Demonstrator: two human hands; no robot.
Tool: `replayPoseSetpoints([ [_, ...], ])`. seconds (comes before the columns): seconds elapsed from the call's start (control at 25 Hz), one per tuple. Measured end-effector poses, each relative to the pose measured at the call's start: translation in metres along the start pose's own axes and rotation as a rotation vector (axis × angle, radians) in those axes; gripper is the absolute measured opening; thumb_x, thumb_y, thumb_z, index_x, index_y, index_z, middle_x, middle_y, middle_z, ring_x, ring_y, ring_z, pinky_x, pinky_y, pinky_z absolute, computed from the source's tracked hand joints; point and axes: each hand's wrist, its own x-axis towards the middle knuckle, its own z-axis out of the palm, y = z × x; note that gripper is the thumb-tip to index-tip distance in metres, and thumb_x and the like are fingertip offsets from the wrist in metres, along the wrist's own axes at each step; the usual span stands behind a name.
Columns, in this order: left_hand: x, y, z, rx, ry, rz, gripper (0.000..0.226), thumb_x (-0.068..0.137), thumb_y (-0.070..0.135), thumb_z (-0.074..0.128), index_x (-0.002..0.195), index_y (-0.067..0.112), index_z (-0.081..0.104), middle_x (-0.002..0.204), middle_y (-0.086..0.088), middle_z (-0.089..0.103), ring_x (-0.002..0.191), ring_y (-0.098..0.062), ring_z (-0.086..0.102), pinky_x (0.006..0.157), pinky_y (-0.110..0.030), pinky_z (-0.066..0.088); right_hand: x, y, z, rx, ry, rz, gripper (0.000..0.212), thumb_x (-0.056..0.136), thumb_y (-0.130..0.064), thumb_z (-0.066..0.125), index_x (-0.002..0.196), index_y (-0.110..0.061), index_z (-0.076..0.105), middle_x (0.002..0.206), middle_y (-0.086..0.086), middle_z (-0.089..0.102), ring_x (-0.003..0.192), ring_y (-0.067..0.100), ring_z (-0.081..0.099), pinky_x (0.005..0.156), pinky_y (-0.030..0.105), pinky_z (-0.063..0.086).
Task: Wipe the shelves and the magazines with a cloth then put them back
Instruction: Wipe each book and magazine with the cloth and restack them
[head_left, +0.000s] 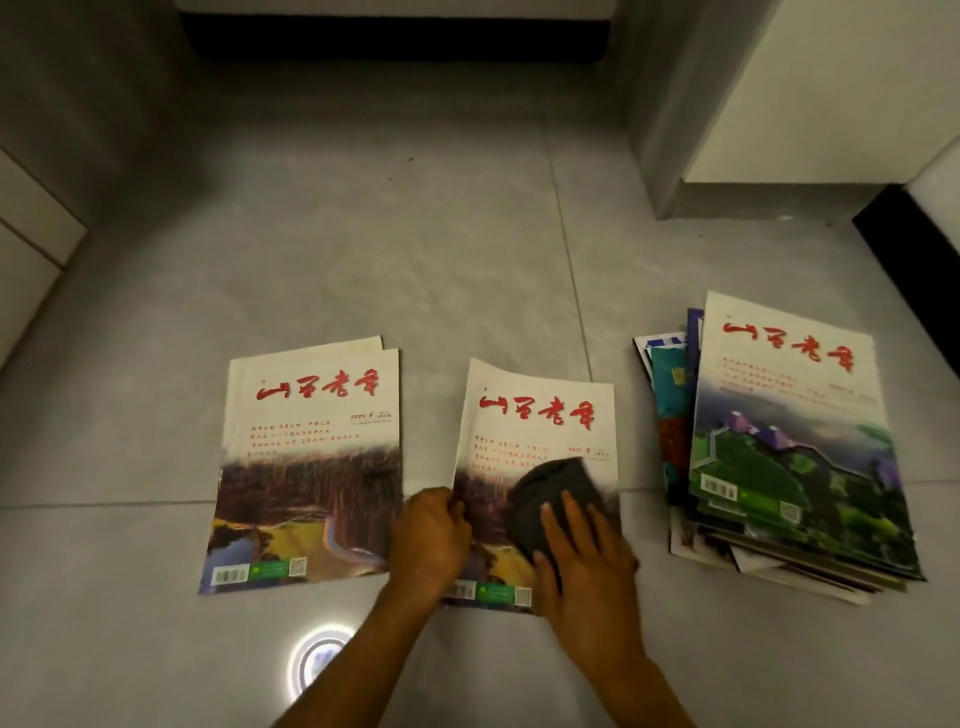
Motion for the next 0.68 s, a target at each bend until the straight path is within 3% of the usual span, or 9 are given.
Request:
replayPoseSetpoints([
  [0.04,0.006,-0.006,-0.004,0.018,-0.014,0.008,0.014,0.093,0.022,0.058,0.098,0.012,0.067,0.096,-0.006,0.07,0.088,-0.021,0.065,0.084,-0.032,0.054,-0.008,-0.011,0.003,0.015,-0.048,-0.116,0.054,0.097,-0.051,0.022,0.13,-0.023,0.055,0.135,0.005,0.055,0.117,0.028,0.051,0.085,0.046,0.052],
  [0.12,0.011,-0.012,-0.01,0.051,-0.071,0.028,0.012,0.09,0.022,0.063,0.099,0.015,0.063,0.094,-0.003,0.067,0.088,-0.019,0.064,0.081,-0.028,0.052,-0.006,-0.01,0.01,-0.029,0.02,-0.333,0.049,0.089,-0.052,0.036,0.127,-0.028,0.055,0.136,-0.001,0.053,0.114,0.024,0.052,0.083,0.041,0.055],
  [0.16,0.011,-0.012,-0.012,0.028,-0.11,0.04,0.011,0.089,0.021,0.064,0.099,0.018,0.059,0.093,0.001,0.064,0.089,-0.017,0.062,0.079,-0.026,0.05,0.005,0.001,0.008,-0.027,0.037,-0.305,0.048,0.087,-0.051,0.041,0.126,-0.029,0.057,0.137,-0.001,0.052,0.116,0.024,0.051,0.085,0.043,0.054],
  [0.28,0.017,-0.017,-0.013,-0.034,-0.192,0.026,0.018,0.087,0.017,0.067,0.091,0.025,0.051,0.087,0.008,0.059,0.088,-0.013,0.06,0.074,-0.022,0.047,0.04,0.022,-0.003,0.152,0.124,0.177,0.053,0.089,-0.049,0.055,0.135,-0.023,0.049,0.147,0.005,0.042,0.131,0.03,0.043,0.104,0.044,0.037],
  [0.32,0.021,-0.018,-0.014,-0.018,-0.206,0.014,0.019,0.086,0.018,0.068,0.086,0.026,0.052,0.084,0.008,0.06,0.086,-0.013,0.061,0.075,-0.023,0.049,0.045,0.015,-0.001,0.182,0.144,0.226,0.059,0.087,-0.049,0.06,0.138,-0.023,0.046,0.149,0.006,0.038,0.134,0.03,0.04,0.107,0.042,0.033],
  [0.48,0.03,-0.021,-0.014,-0.003,-0.25,0.044,0.025,0.084,0.015,0.069,0.073,0.028,0.051,0.074,0.006,0.061,0.077,-0.012,0.06,0.079,-0.032,0.055,0.052,-0.01,0.01,-0.042,0.117,-0.285,0.061,0.06,-0.047,0.085,0.113,-0.023,0.067,0.129,0.001,0.062,0.119,0.026,0.058,0.097,0.042,0.042],
  [0.52,0.031,-0.022,-0.014,-0.012,-0.26,0.053,0.025,0.083,0.015,0.07,0.074,0.028,0.051,0.076,0.007,0.061,0.078,-0.012,0.061,0.079,-0.032,0.055,0.067,0.002,0.007,-0.031,0.114,-0.265,0.06,0.065,-0.038,0.085,0.119,-0.021,0.064,0.132,0.002,0.06,0.121,0.027,0.057,0.097,0.044,0.042],
  [0.64,0.034,-0.024,-0.013,-0.005,-0.268,0.07,0.026,0.083,0.015,0.071,0.078,0.031,0.051,0.082,0.009,0.063,0.083,-0.011,0.062,0.079,-0.028,0.053,0.106,0.015,-0.006,0.178,0.176,0.204,0.06,0.089,-0.021,0.065,0.143,-0.018,0.041,0.153,0.009,0.033,0.14,0.033,0.032,0.109,0.049,0.032],
  [0.68,0.035,-0.025,-0.012,-0.013,-0.264,0.075,0.026,0.083,0.015,0.07,0.077,0.032,0.051,0.081,0.009,0.063,0.083,-0.011,0.062,0.079,-0.027,0.053,0.111,-0.001,-0.004,0.132,0.199,0.225,0.063,0.088,-0.019,0.065,0.145,-0.017,0.039,0.156,0.009,0.028,0.143,0.032,0.026,0.111,0.048,0.029],
])
